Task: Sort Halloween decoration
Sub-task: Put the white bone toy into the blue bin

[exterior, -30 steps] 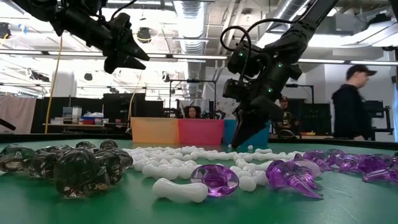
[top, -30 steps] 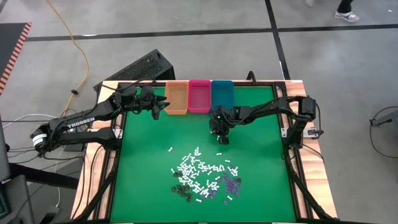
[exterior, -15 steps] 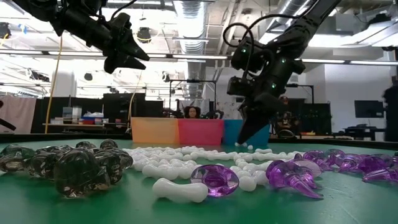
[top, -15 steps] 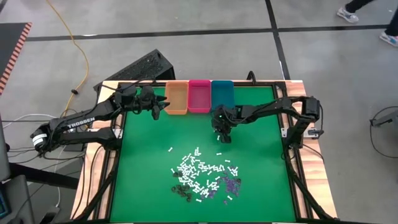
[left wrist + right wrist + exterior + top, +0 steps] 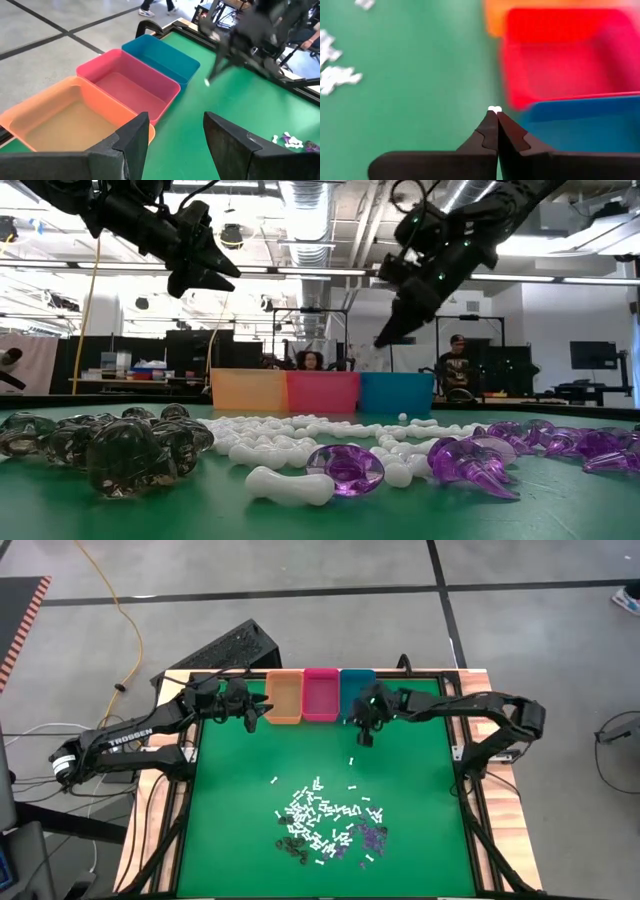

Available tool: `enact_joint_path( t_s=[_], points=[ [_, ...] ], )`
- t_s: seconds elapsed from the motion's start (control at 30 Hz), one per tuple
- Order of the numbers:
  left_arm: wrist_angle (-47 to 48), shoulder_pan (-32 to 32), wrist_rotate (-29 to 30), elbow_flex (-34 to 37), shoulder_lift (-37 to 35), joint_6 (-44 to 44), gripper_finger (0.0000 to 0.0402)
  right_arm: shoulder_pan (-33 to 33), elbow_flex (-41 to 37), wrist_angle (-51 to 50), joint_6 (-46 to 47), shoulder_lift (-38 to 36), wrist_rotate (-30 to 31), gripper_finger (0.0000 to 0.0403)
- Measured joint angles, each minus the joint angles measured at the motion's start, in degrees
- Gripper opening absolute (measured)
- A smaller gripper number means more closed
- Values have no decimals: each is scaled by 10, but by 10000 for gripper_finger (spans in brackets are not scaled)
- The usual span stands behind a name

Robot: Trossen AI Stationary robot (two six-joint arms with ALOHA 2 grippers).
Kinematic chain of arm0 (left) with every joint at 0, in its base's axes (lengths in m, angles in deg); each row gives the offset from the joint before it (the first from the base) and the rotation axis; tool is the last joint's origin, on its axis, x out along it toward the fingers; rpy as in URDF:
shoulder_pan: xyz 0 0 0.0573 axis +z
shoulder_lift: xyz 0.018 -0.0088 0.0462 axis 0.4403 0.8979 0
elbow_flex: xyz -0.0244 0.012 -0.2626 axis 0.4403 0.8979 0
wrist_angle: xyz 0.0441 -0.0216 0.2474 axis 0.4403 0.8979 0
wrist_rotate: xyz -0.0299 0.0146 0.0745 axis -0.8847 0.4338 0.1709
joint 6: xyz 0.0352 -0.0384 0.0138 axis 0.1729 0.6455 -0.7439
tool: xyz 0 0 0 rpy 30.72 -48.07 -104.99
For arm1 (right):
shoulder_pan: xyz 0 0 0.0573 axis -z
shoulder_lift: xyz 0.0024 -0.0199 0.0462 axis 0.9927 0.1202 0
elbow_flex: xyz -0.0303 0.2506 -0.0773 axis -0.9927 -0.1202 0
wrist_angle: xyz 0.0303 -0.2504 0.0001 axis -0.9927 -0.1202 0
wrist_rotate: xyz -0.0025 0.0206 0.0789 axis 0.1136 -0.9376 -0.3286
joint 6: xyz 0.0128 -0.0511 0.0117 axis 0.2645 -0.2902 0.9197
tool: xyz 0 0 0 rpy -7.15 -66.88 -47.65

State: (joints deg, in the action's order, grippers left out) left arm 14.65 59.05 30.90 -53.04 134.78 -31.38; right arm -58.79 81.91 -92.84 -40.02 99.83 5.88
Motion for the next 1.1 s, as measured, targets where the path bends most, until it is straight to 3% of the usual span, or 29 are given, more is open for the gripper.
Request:
enact_joint_path(
  t_s=[0.27,0.53,0.7,1.1],
  points=[
    [-1,0,0,0,0,0,178,104,1,5,0,-12,25,32],
    [-1,0,1,0,0,1,178,124,0,6,11,-2,10,101],
    [0,0,0,0,0,0,178,84,1,-6,9,-23,-63,140],
    [3,0,0,0,0,-4,178,-99,0,-80,-14,-15,-28,188]
  ],
)
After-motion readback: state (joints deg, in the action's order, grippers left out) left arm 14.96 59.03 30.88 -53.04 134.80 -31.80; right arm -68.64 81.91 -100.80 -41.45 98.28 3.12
